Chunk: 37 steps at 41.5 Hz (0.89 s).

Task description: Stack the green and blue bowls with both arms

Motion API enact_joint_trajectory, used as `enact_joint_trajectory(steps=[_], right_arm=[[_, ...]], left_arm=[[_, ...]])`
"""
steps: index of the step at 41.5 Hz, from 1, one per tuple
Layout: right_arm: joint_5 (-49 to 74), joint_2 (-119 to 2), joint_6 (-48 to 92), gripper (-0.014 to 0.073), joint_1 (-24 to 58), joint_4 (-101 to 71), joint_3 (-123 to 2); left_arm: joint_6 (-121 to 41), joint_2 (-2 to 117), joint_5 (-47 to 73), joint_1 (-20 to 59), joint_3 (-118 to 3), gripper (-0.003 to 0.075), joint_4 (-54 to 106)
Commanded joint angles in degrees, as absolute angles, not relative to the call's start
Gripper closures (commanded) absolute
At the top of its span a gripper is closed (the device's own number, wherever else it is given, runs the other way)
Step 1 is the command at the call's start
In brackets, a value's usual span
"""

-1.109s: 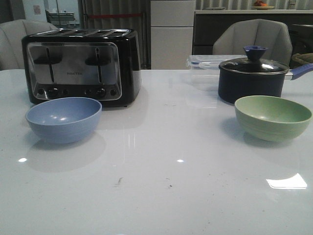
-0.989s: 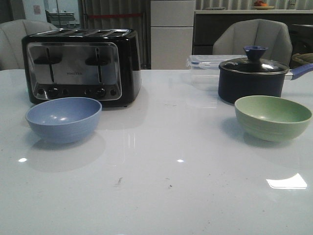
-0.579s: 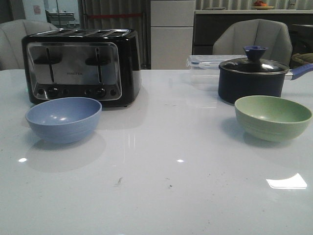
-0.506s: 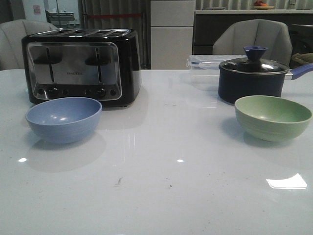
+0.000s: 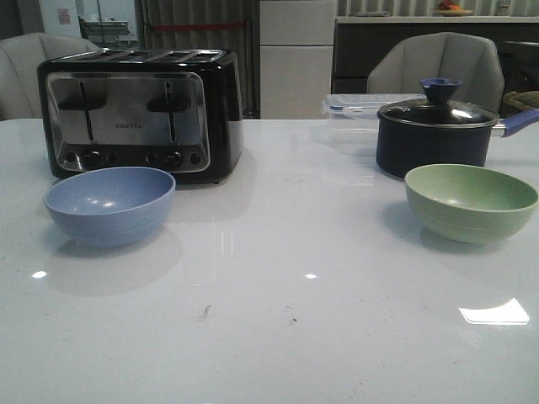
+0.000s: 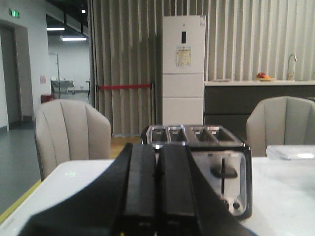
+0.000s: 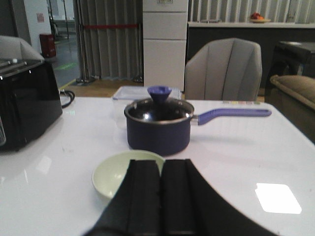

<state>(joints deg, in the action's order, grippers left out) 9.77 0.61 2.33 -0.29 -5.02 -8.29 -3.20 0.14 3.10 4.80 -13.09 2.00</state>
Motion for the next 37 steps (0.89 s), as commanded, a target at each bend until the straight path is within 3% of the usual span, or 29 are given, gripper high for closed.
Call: enact_joint_trajectory(steps=[1,13,26,37], right_arm=[[7.5,-0.5,2.4,0.0539,-0.4,-4.7,-16.2],[19.2,-15.8,2.4,0.0539,-0.4,-4.7,-33.7],[26.1,-32.5,2.4,0.0539,-0.4,-4.7,-36.9],[27.7,-44.4,2.4,0.0518,-0.4,-4.7,-36.9]], left_arm=[[-2.8,3.3,3.9,4.7,-22.1,0.0627,2.3],[-2.8,18.9,22.5,4.7,-41.7,0.0627,2.3],[-2.8,29.8,32.3,4.7,-41.2,0.0627,2.3],[-2.8,36.3,33.9,4.7,-40.4,0.0624,2.3]])
